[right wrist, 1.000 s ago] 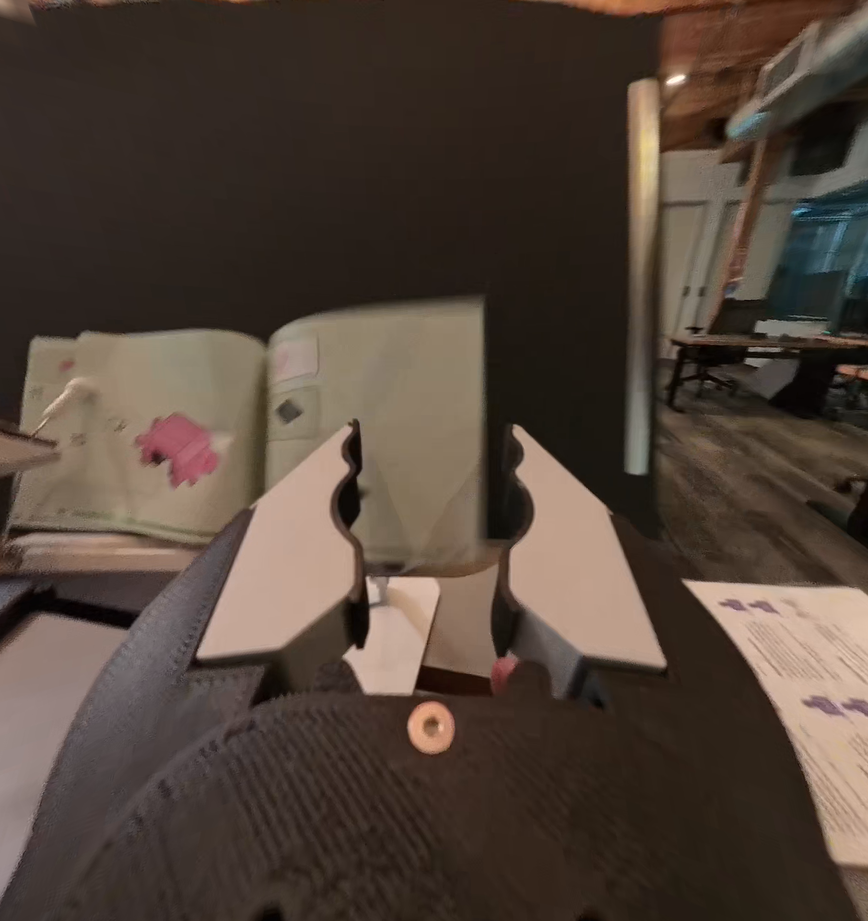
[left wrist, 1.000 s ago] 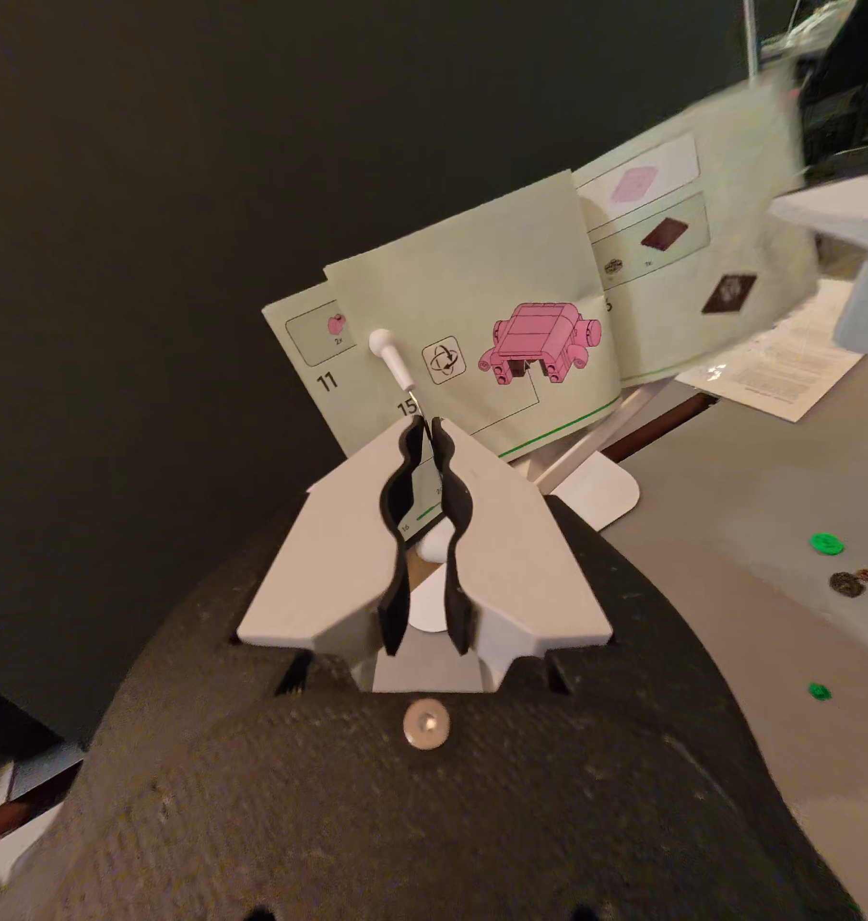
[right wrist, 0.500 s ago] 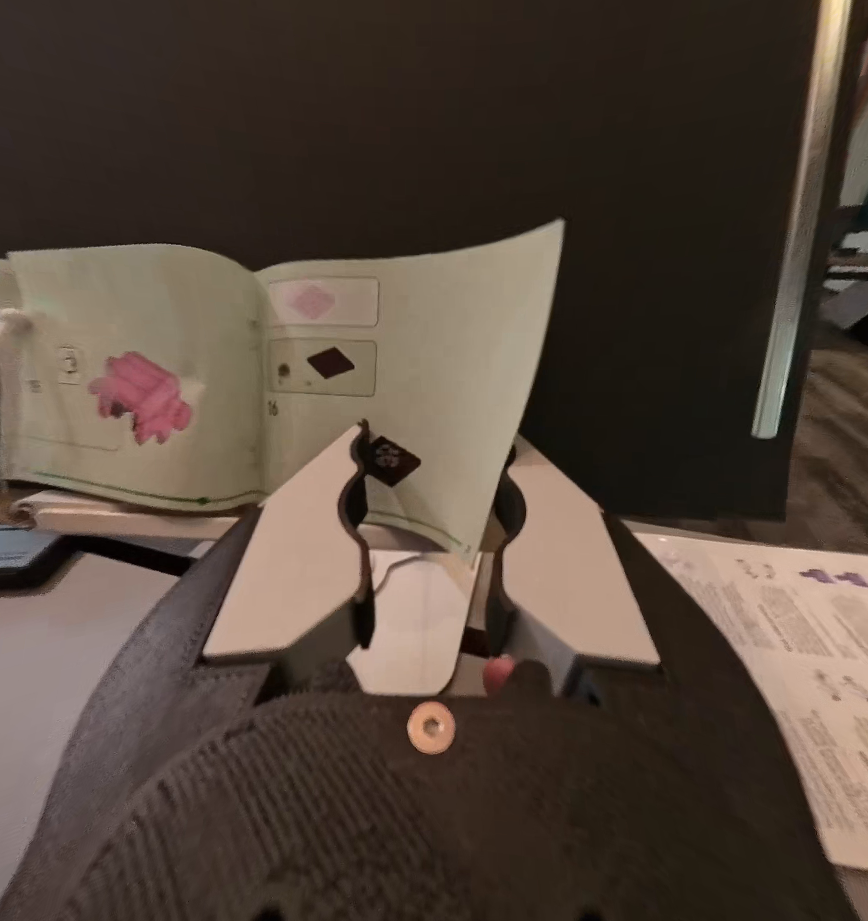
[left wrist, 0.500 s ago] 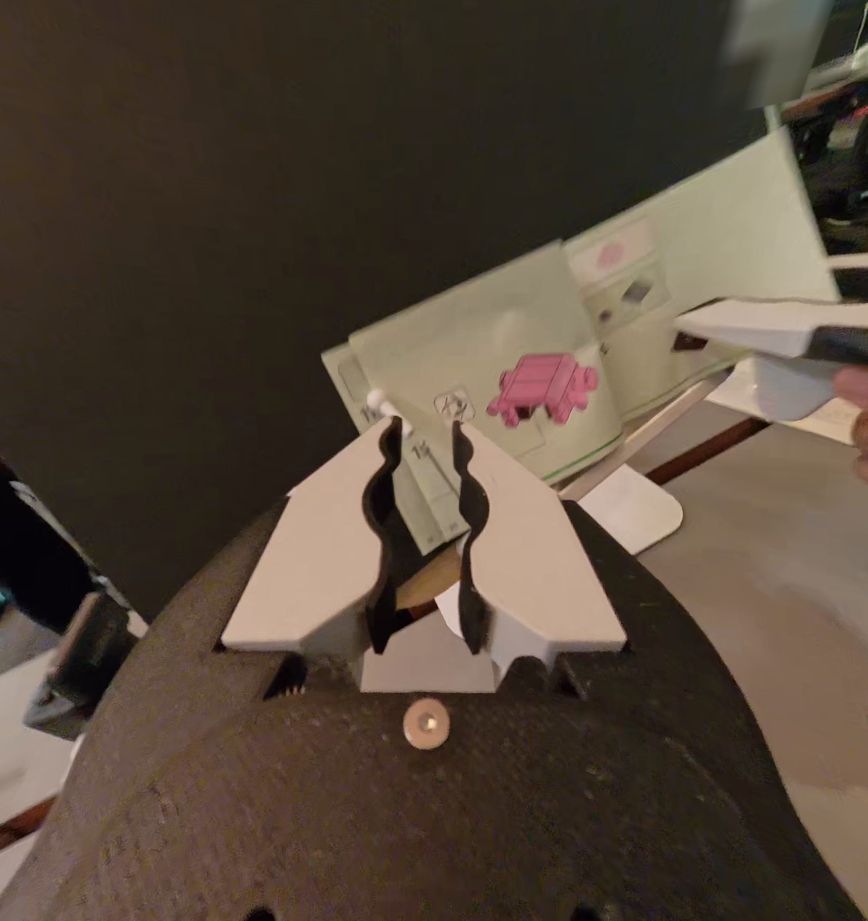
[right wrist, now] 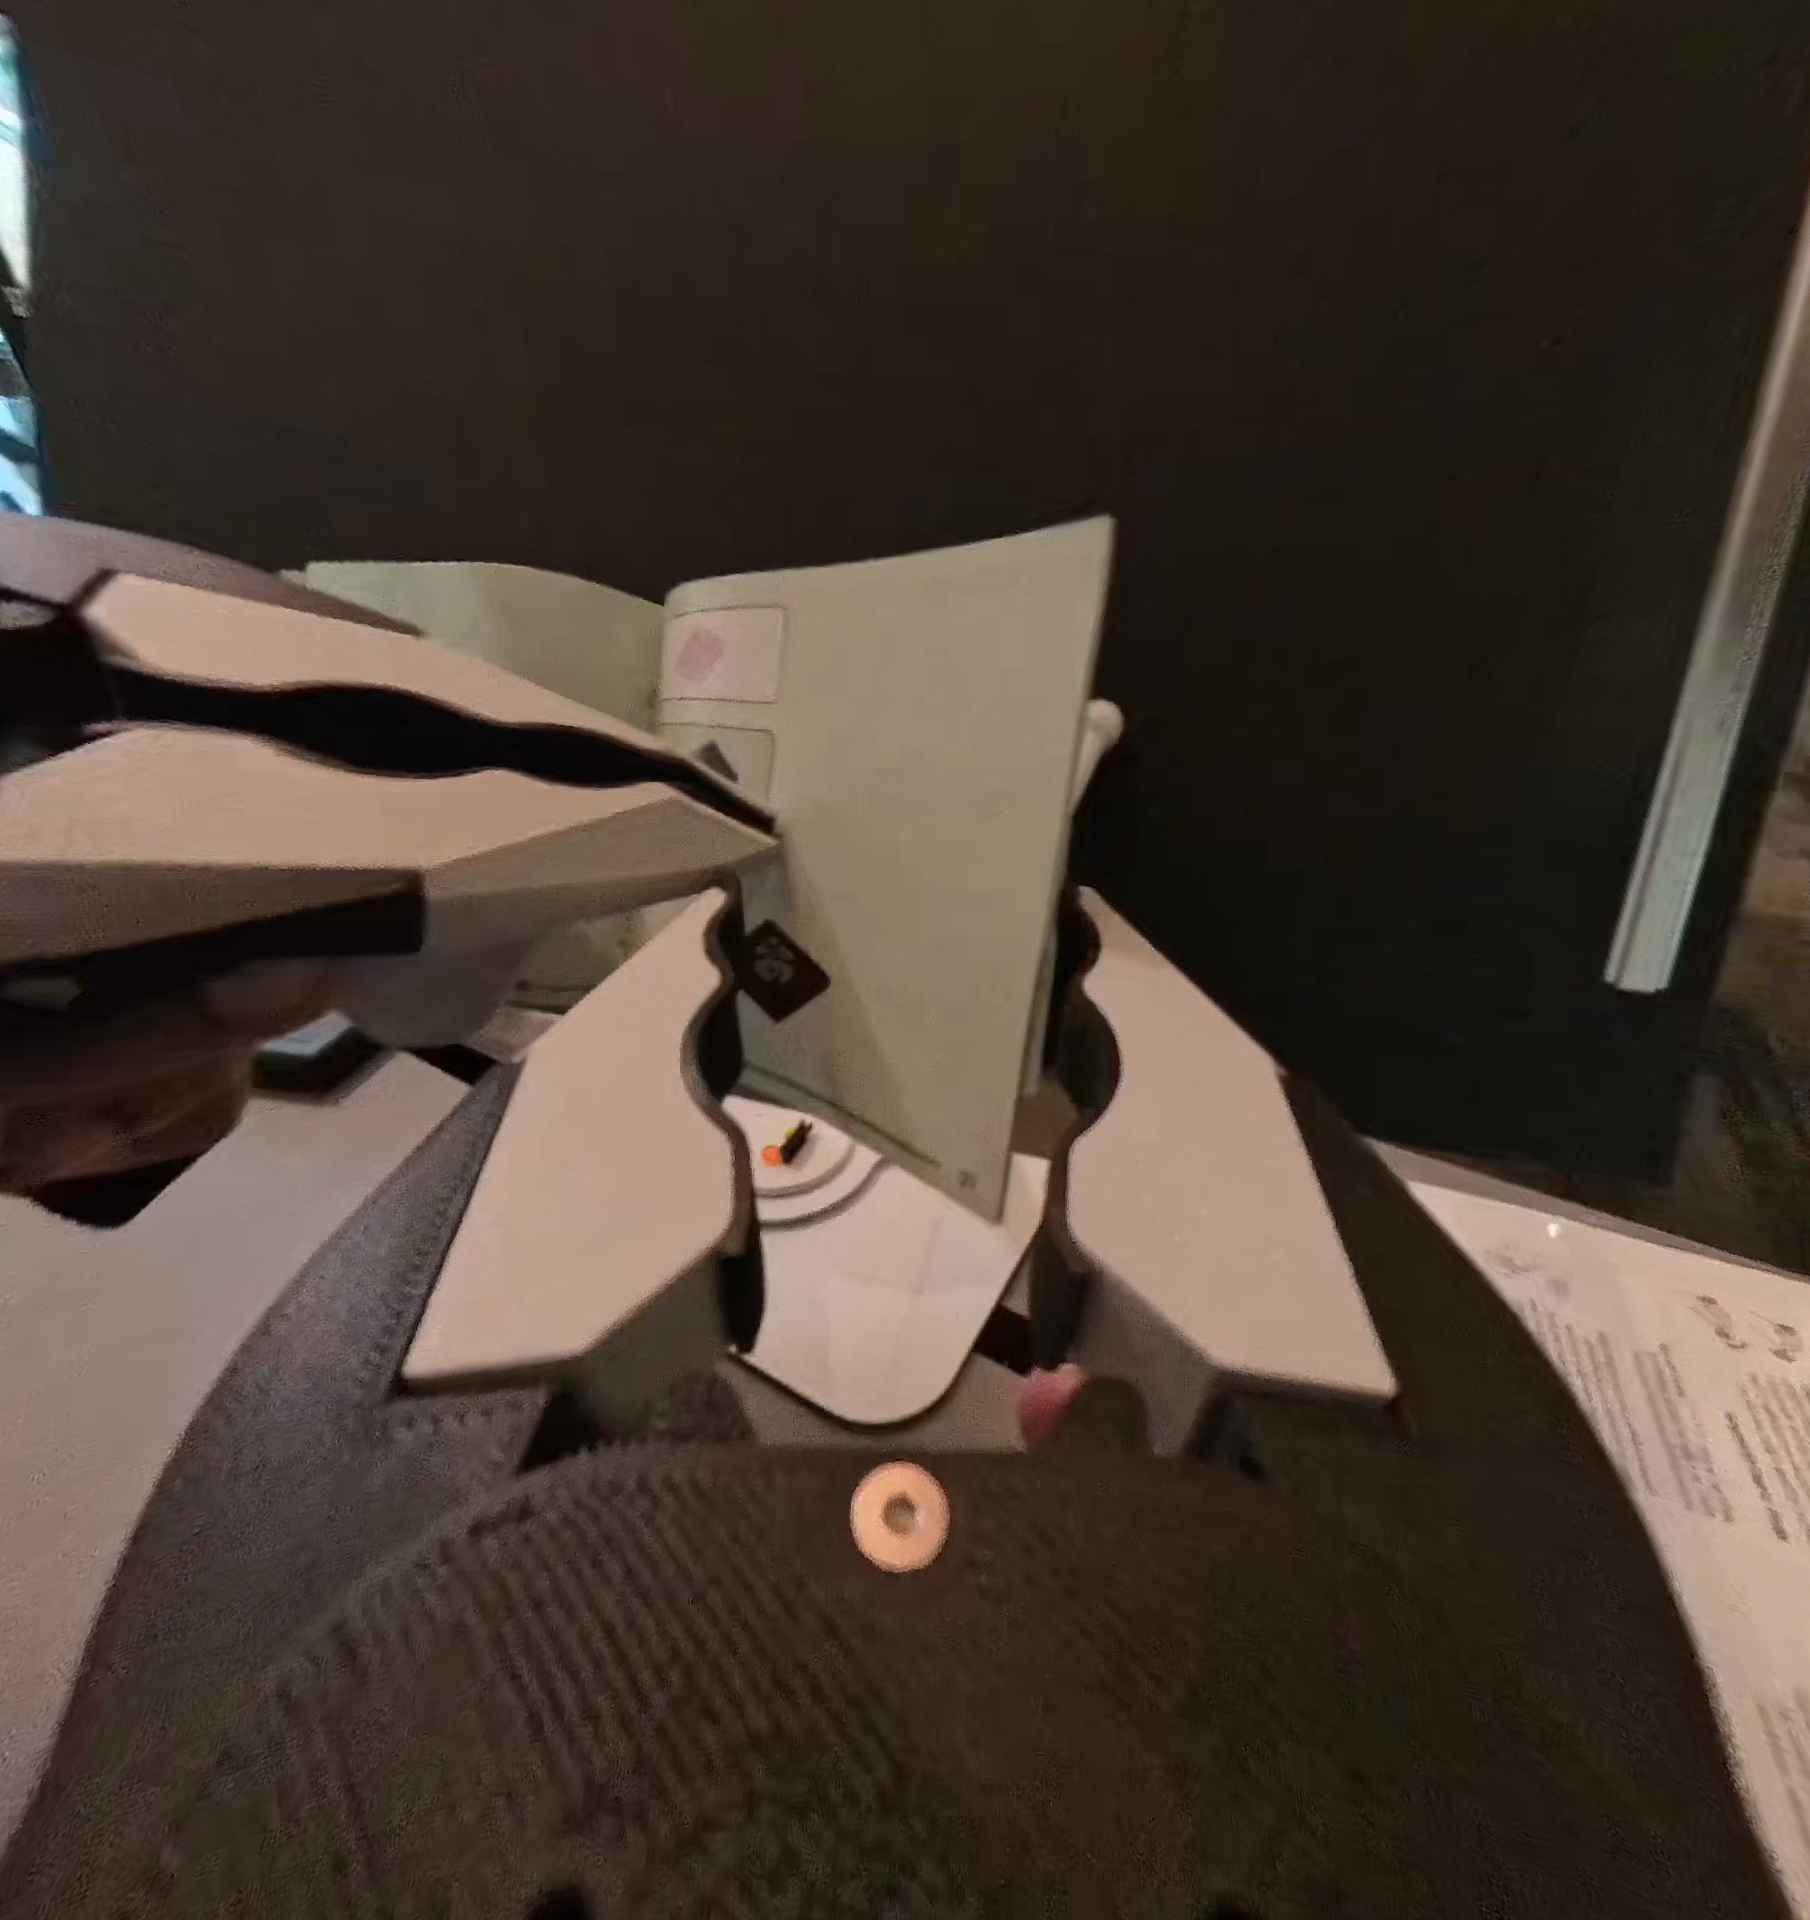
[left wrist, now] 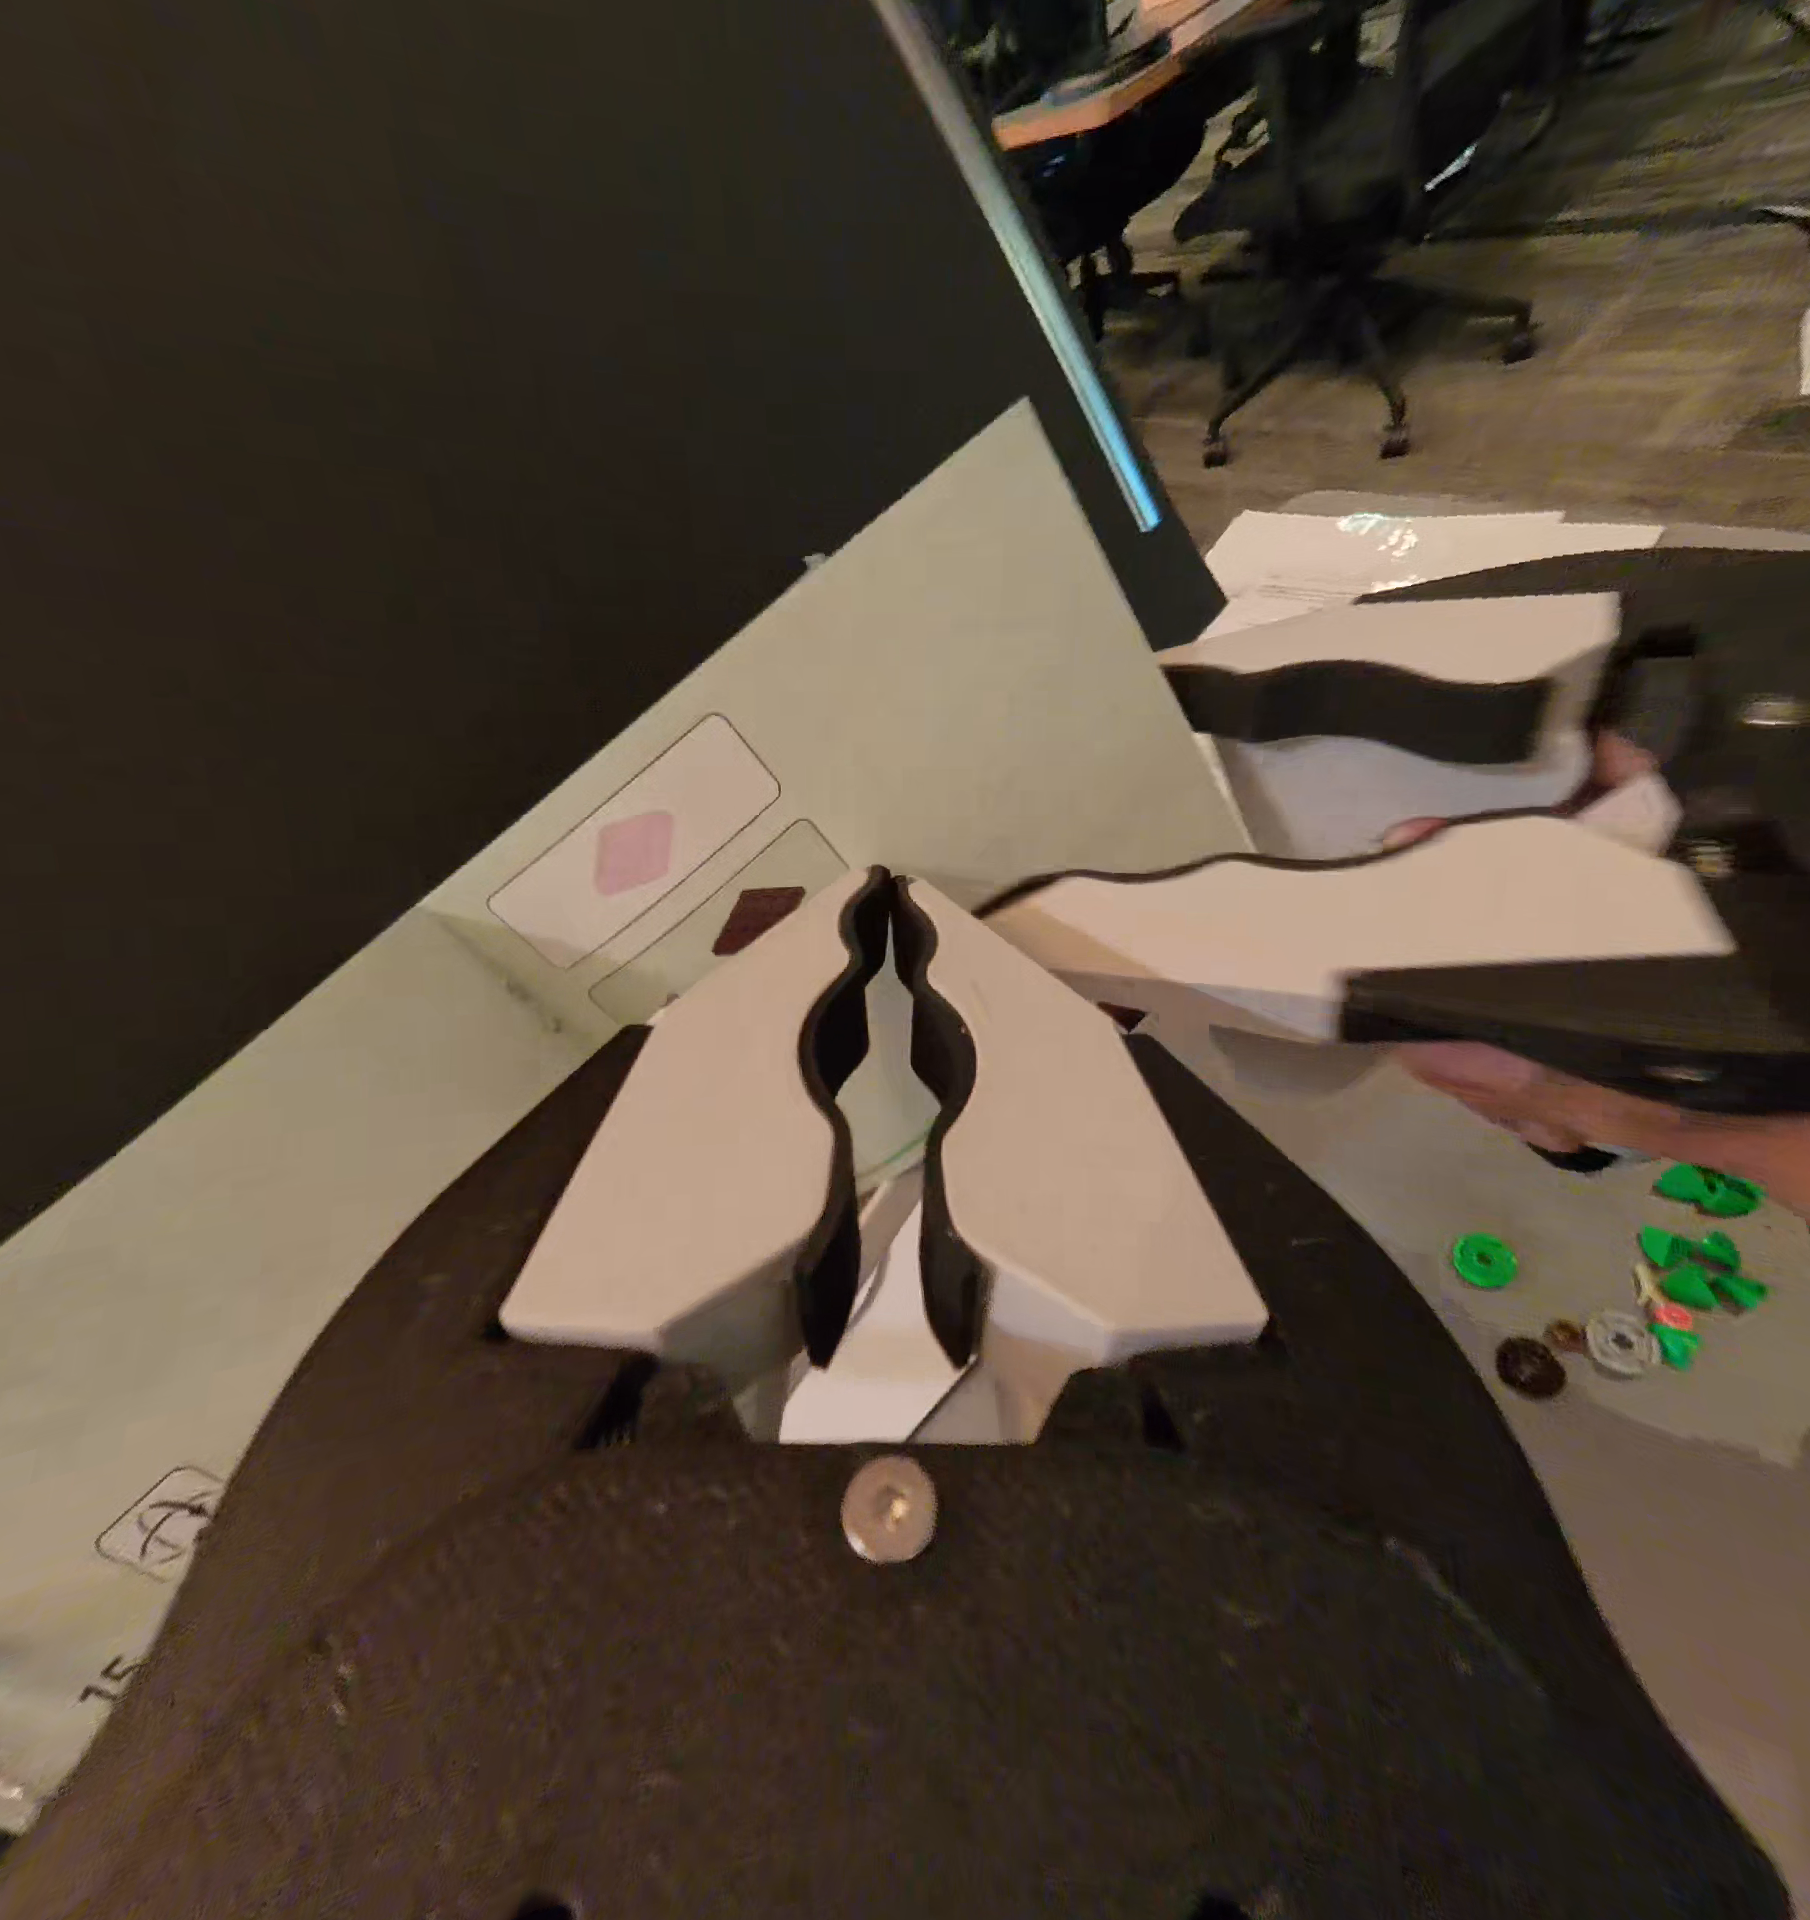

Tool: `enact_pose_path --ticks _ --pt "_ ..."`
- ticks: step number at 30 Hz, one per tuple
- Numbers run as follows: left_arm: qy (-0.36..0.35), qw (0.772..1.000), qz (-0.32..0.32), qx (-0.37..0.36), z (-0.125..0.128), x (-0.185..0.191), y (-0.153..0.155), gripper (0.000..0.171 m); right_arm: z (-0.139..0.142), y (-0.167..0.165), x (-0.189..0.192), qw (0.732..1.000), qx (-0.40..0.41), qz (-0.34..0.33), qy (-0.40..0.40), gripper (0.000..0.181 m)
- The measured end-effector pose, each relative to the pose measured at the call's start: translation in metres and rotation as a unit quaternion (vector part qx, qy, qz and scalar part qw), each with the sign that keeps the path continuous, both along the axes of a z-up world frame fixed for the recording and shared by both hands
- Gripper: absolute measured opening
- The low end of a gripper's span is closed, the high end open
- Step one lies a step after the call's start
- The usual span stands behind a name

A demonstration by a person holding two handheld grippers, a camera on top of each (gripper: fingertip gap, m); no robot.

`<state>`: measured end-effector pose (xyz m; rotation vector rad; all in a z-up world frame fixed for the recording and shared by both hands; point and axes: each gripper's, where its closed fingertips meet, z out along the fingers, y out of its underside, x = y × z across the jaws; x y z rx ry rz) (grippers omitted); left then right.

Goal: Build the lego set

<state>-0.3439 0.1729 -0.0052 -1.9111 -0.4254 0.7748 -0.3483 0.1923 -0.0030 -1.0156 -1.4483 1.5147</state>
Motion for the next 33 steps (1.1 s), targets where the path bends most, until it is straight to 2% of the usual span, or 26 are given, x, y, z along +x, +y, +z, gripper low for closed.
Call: enact_pose_path --ticks 3,5,8,10,11,13,16,20,21,23,25,27,28,31,33 --pt "-0.016 0.999 0.027 -0.032 -0.011 -0.014 -0.002 0.0 0.02 0.015 0.018 0.996 -0.036 0.032 0.076 0.055" --pt "-0.008 0.998 0.045 -0.046 -0.016 -0.022 -0.007 0.0 0.028 0.044 0.021 0.99 -0.093 0.0 0.102 0.041" --pt "0.006 0.996 0.077 -0.049 -0.017 -0.03 -0.014 0.0 0.01 0.072 0.008 0.985 -0.166 -0.031 0.044 0.027" --pt "0.028 0.994 0.094 -0.047 -0.014 -0.033 -0.02 0.0 -0.011 0.068 -0.003 0.989 -0.147 -0.023 -0.021 0.021" --pt "0.035 0.993 0.099 -0.046 -0.012 -0.034 -0.022 0.0 -0.019 0.063 -0.007 0.991 -0.126 -0.019 -0.043 0.025" --pt "0.043 0.992 0.108 -0.041 -0.01 -0.034 -0.025 0.0 -0.019 0.049 -0.008 0.995 -0.096 -0.006 -0.038 0.031" --pt "0.042 0.992 0.116 -0.04 -0.007 -0.035 -0.03 0.0 -0.007 0.03 -0.006 0.995 -0.092 0.018 -0.018 0.036" --pt "0.041 0.991 0.121 -0.036 -0.003 -0.037 -0.037 0.0 -0.023 0.01 -0.016 0.994 -0.068 0.024 -0.082 0.023" --pt "0.041 0.991 0.119 -0.033 -0.003 -0.037 -0.037 0.0 -0.023 0.01 -0.017 0.995 -0.063 0.018 -0.078 0.02" --pt "0.049 0.992 0.109 -0.03 -0.002 -0.034 -0.034 0.0 -0.02 0.021 -0.017 0.997 -0.06 -0.011 -0.056 0.002" --pt "0.055 0.995 0.078 -0.016 0.001 -0.023 -0.024 0.0 -0.013 0.024 -0.014 0.996 -0.076 -0.001 -0.043 0.0" --pt "0.057 0.998 0.017 -0.011 0.0 -0.004 -0.002 0.0 -0.012 0.025 -0.015 0.994 -0.101 0.011 -0.051 0.0" --pt "0.062 0.998 0.011 -0.021 -0.003 0.0 0.003 0.0 -0.012 0.025 -0.015 0.992 -0.11 0.015 -0.054 0.0" --pt "0.079 0.993 0.03 -0.078 -0.02 -0.008 0.01 0.0 -0.011 0.025 -0.016 0.99 -0.129 0.019 -0.052 0.0" --pt "0.07 0.994 0.045 -0.075 -0.025 -0.018 0.009 0.0 -0.007 0.03 -0.014 0.989 -0.147 0.012 -0.034 0.0"
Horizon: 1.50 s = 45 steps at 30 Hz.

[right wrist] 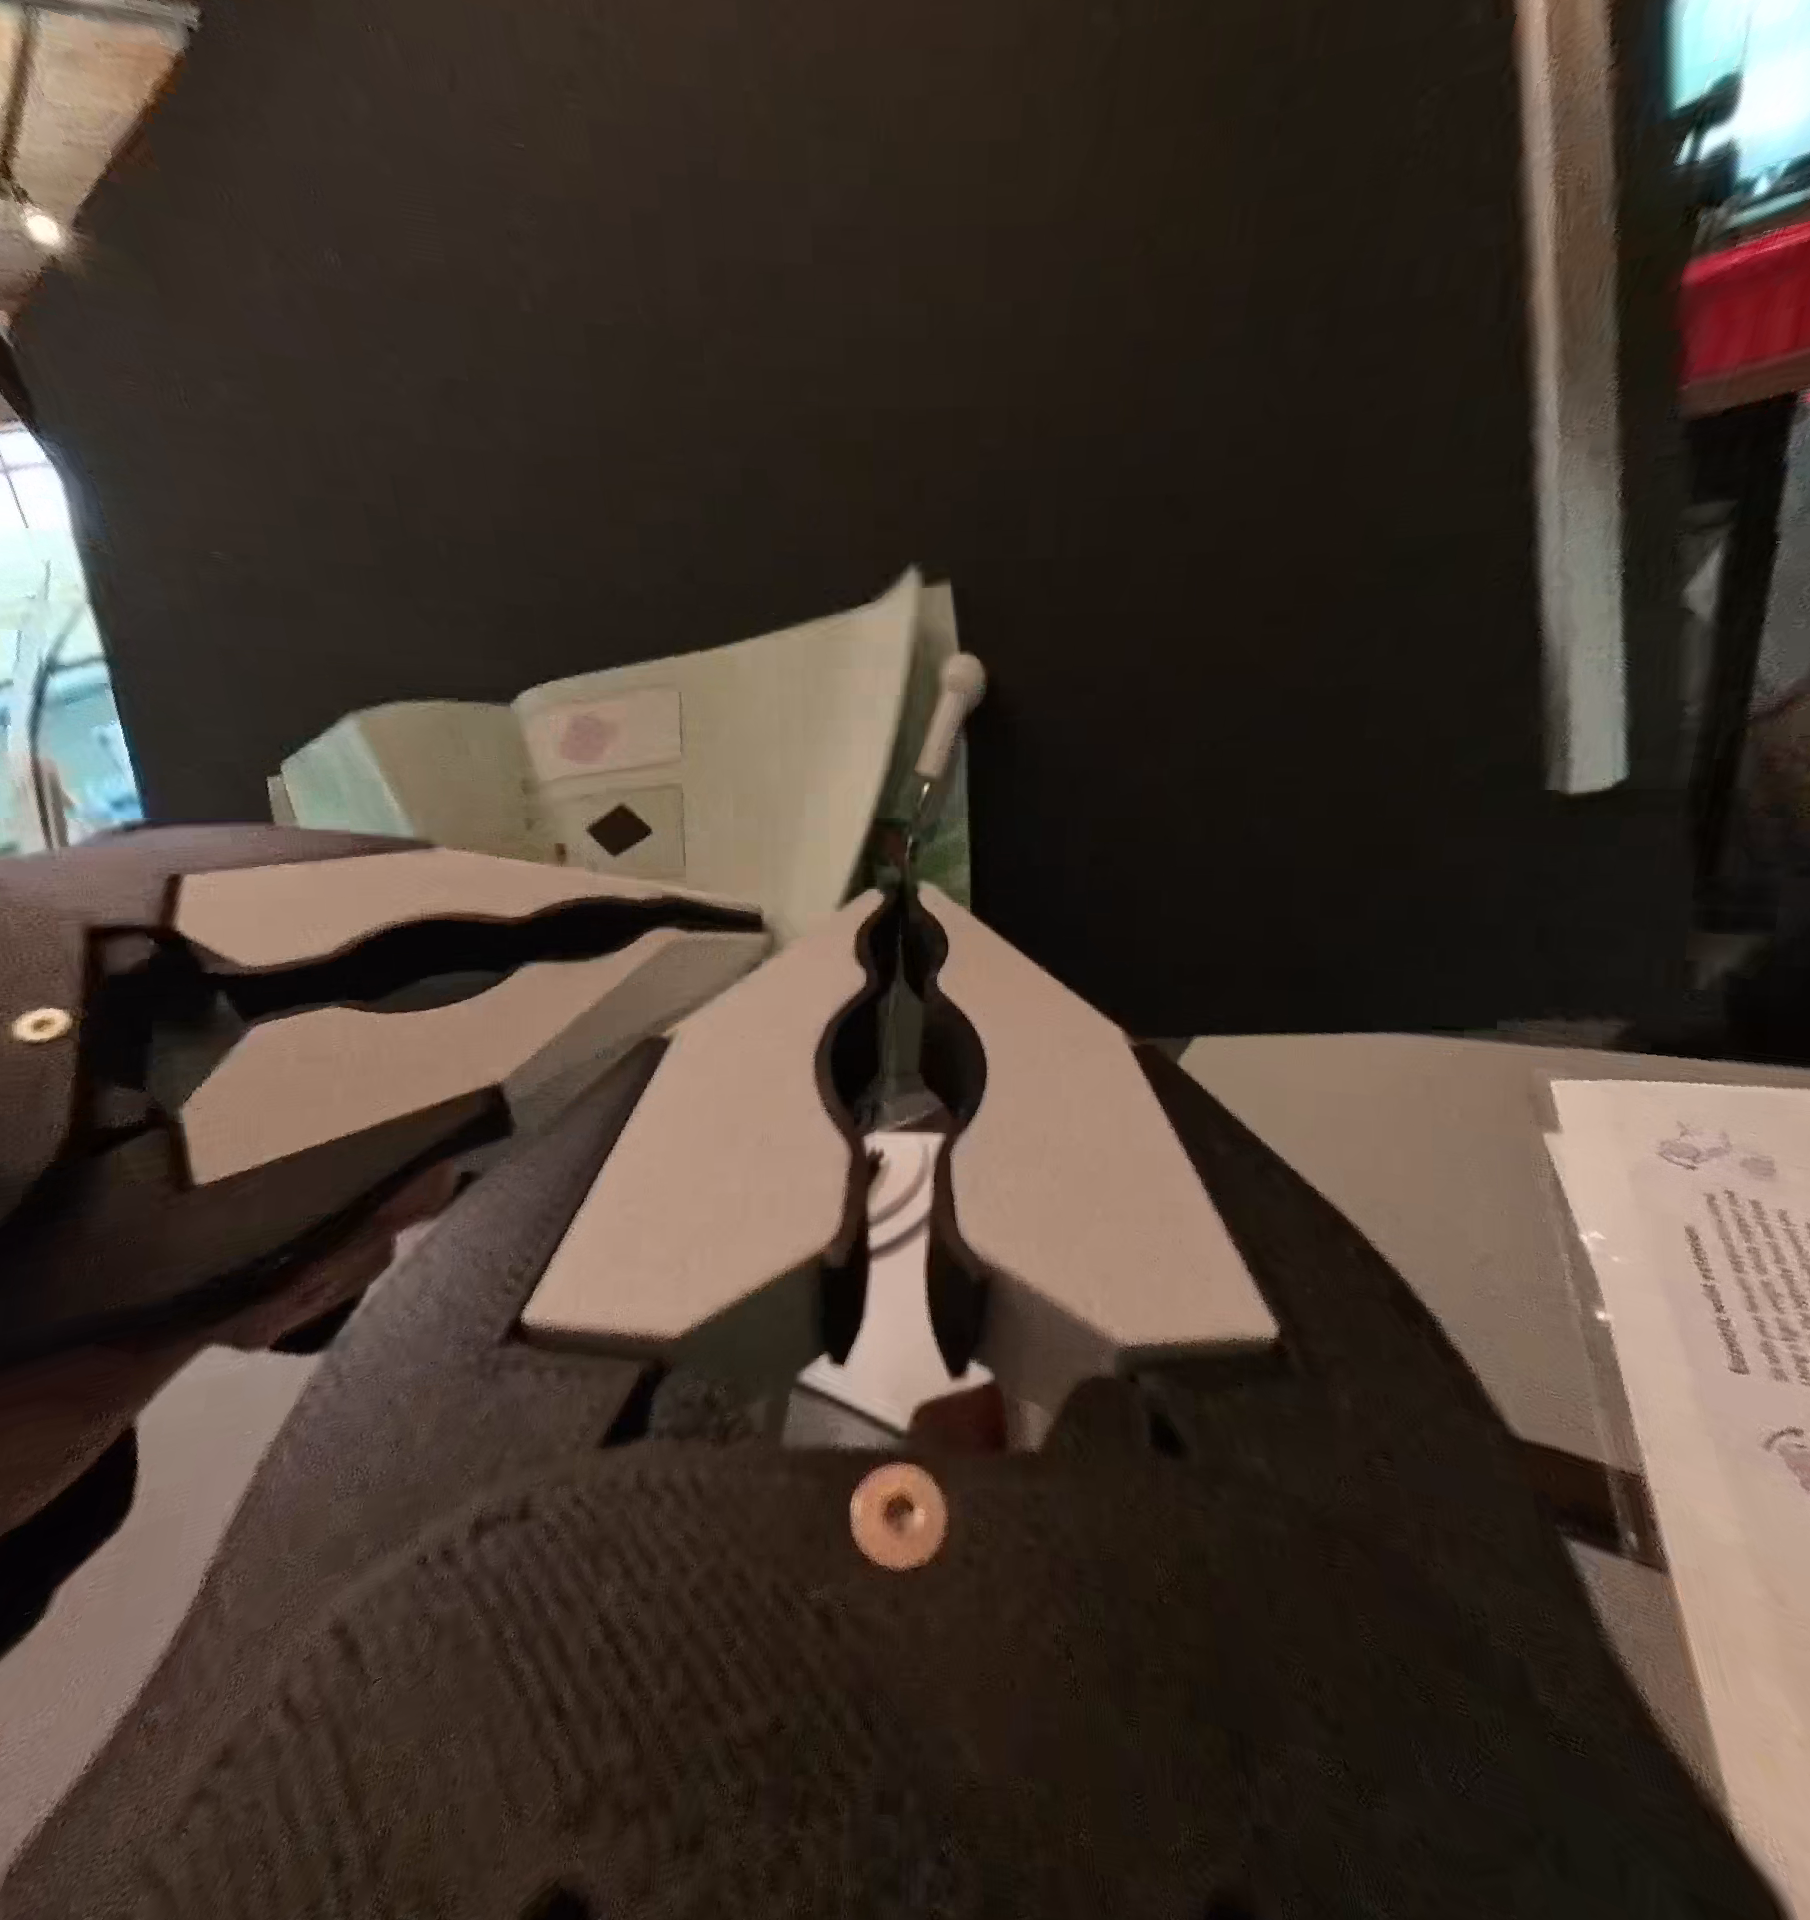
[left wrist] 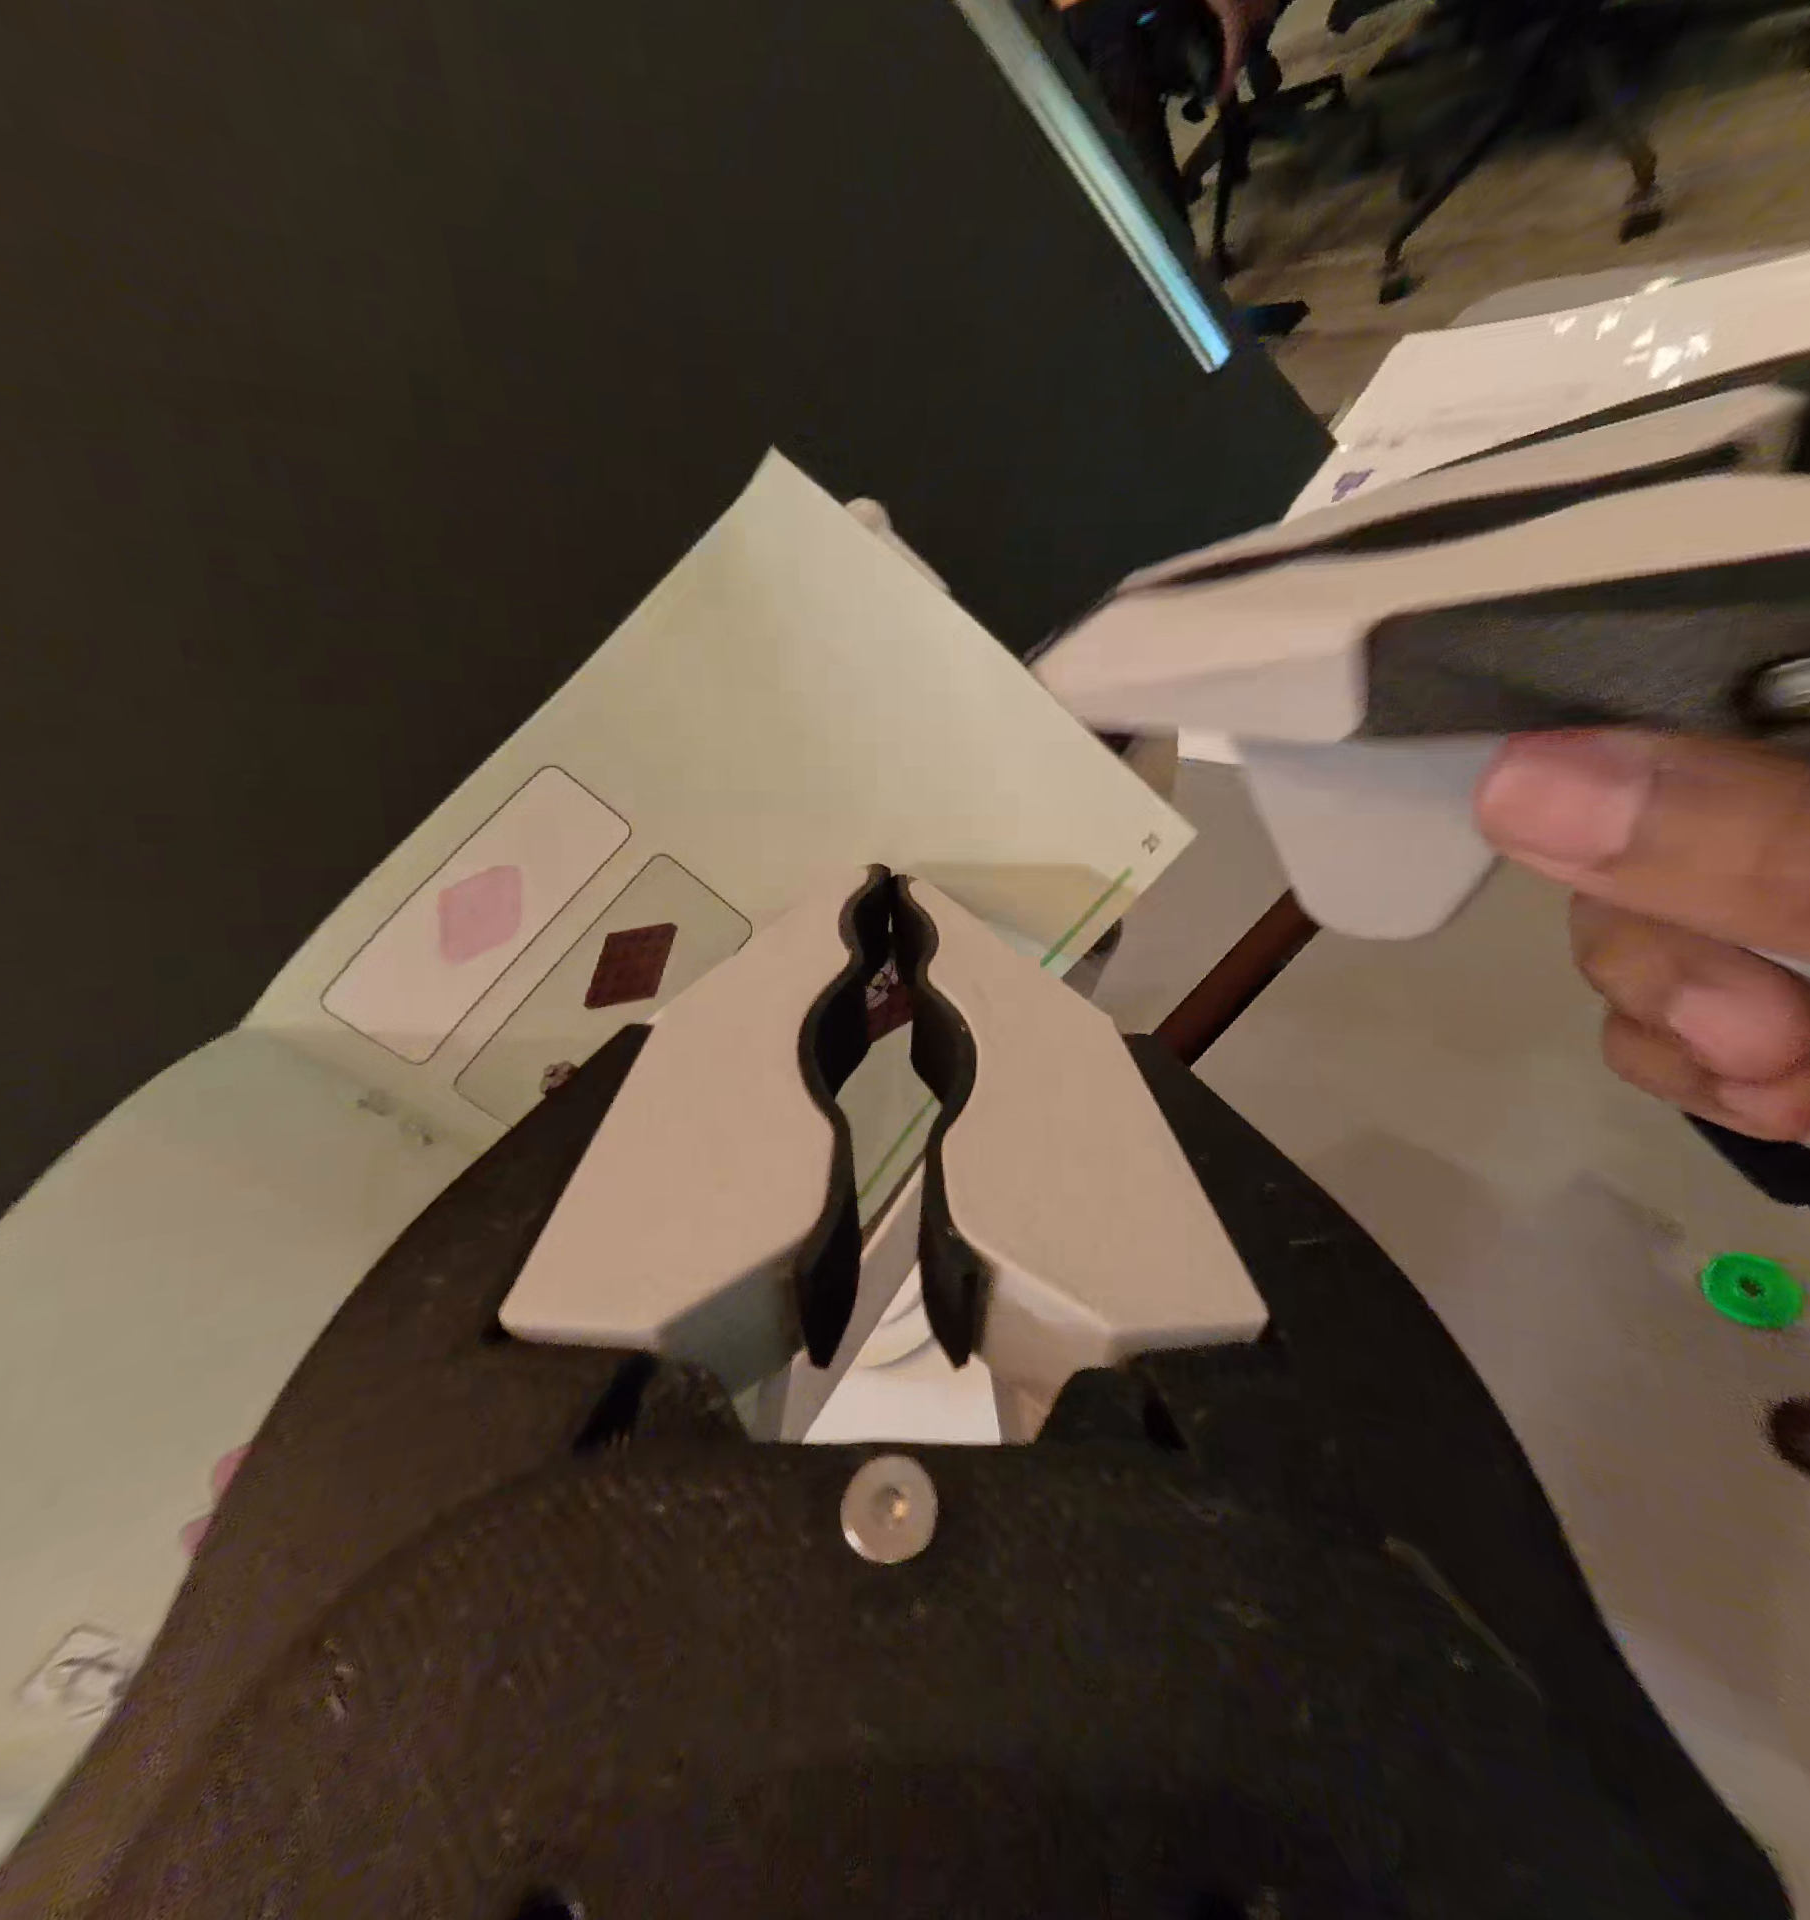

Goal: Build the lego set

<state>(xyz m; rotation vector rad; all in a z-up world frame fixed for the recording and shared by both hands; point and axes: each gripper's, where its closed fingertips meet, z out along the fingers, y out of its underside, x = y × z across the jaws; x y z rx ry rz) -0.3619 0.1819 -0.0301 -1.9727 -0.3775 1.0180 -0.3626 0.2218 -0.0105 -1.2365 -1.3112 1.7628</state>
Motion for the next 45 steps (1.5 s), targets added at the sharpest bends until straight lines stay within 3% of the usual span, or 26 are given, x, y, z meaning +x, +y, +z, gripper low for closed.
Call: enact_pose_path --ticks 2,4,11,14,16,19,23,30,34,36,40,45 --pt "-0.022 0.999 0.009 0.031 0.0 -0.007 -0.001 0.0 0.018 0.028 0.011 0.994 -0.072 -0.055 0.066 0.0" --pt "-0.023 0.998 0.013 0.048 0.002 -0.013 -0.003 0.0 0.022 0.047 0.016 0.987 -0.12 -0.067 0.081 0.0" --pt "0.0 0.999 0.0 0.035 0.0 -0.006 0.002 0.0 0.026 0.018 0.011 0.996 -0.056 0.003 0.065 0.001" --pt "0.0 0.999 0.006 0.045 0.004 -0.006 -0.001 0.0 0.013 0.007 -0.001 0.999 -0.038 -0.005 0.018 0.019" --pt "-0.003 0.999 0.008 0.05 0.005 -0.005 -0.003 0.0 0.009 0.002 -0.007 0.999 -0.048 0.004 0.002 0.023" --pt "0.001 0.999 0.016 0.046 0.005 -0.004 -0.007 0.0 0.009 -0.008 -0.011 0.996 -0.082 0.041 -0.01 0.011" --pt "0.007 0.998 0.048 0.04 0.007 -0.013 -0.023 0.0 0.018 -0.008 -0.007 0.984 -0.156 0.083 0.004 0.026" --pt "0.006 0.998 0.06 0.029 0.006 -0.015 -0.032 0.0 0.005 0.003 -0.013 0.986 -0.151 0.068 -0.025 0.0" --pt "0.008 0.998 0.066 0.024 0.006 -0.015 -0.033 0.0 0.008 0.002 -0.011 0.992 -0.116 0.049 -0.012 0.0" --pt "0.006 0.997 0.068 0.024 0.006 -0.015 -0.035 0.0 0.014 0.004 -0.008 0.991 -0.118 0.055 0.005 0.024" --pt "0.006 0.997 0.07 0.02 0.004 -0.014 -0.04 0.0 0.006 0.003 -0.009 0.991 -0.113 0.068 -0.023 0.0" --pt "0.007 0.997 0.071 0.011 0.004 -0.014 -0.042 0.0 -0.005 0.0 -0.014 0.989 -0.121 0.067 -0.043 0.003"
